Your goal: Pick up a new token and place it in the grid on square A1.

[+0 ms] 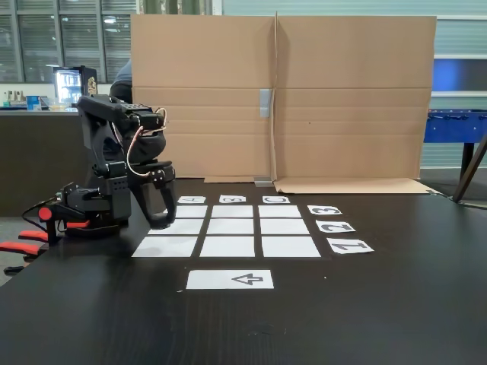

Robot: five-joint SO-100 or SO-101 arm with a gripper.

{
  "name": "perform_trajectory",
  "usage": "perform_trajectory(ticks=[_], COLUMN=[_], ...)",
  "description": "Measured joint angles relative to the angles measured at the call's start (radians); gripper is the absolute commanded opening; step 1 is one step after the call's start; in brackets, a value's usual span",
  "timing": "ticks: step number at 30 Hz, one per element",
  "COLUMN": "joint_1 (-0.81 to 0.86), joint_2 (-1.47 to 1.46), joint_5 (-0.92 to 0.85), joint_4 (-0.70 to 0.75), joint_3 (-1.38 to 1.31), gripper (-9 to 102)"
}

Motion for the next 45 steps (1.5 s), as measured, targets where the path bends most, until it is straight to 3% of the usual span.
perform_trajectory(ticks=[22,38,45], joint_1=[0.005,-0.006,-0.006], joint_2=[-0.232,-0.245,-0.249], joint_5=[-0.014,-0.014,-0.014], joint_4=[-0.152,-0.153,-0.149], joint_3=[0.005,0.005,0.005], gripper=[2,3,21])
